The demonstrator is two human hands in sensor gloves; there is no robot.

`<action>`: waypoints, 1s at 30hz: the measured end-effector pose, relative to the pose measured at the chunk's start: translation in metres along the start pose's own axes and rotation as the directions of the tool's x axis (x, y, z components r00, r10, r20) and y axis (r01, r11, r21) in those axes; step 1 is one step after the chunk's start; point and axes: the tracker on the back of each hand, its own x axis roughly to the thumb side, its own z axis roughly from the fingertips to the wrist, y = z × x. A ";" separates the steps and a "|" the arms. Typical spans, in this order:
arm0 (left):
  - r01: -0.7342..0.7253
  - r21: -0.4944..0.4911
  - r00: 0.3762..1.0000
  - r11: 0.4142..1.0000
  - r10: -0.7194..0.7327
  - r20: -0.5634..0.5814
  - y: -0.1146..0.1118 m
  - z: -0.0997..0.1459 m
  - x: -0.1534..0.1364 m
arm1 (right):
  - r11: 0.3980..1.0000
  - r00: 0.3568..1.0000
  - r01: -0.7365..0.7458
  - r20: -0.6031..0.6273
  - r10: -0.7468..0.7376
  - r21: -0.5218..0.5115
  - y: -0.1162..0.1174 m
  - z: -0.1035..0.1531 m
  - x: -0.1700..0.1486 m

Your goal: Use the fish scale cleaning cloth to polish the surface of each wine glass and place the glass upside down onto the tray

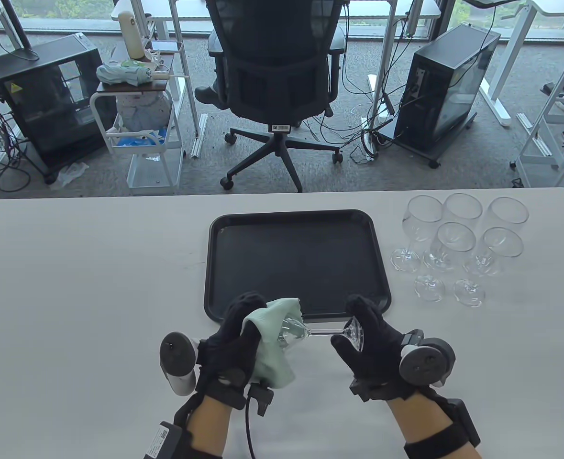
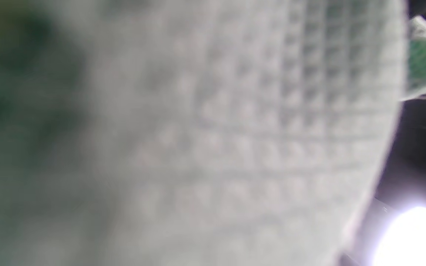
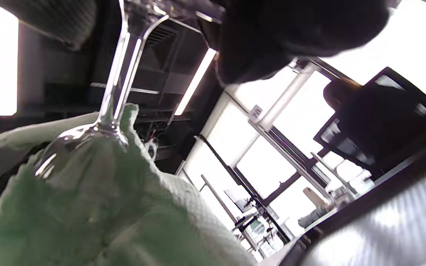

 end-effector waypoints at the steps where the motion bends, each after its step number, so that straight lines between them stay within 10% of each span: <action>1: 0.045 0.015 0.999 0.999 -0.045 0.026 -0.001 0.000 0.002 | 0.992 0.982 0.122 -0.146 -0.117 0.028 0.003 0.000 -0.005; 3: 0.096 0.042 0.995 0.994 -0.097 0.031 0.000 0.001 0.002 | 0.965 0.952 0.239 -0.220 -0.212 0.106 0.005 0.002 -0.009; 10: -0.029 0.000 0.998 1.000 0.029 -0.049 0.003 0.000 -0.004 | 0.949 0.910 -0.313 0.271 0.313 -0.044 -0.001 0.002 0.013; 16: 0.056 0.012 0.998 0.998 -0.056 0.018 -0.003 0.001 0.000 | 0.992 0.983 0.094 -0.168 -0.078 0.087 0.000 0.000 -0.005; 24: -0.039 -0.004 0.996 0.999 0.038 -0.080 0.003 0.000 -0.008 | 0.955 0.920 -0.296 0.264 0.290 -0.021 0.000 0.002 0.011; 30: -0.027 -0.008 0.999 1.000 0.027 -0.037 -0.004 0.001 -0.007 | 0.998 0.999 -0.051 0.004 0.051 0.030 -0.005 -0.002 0.000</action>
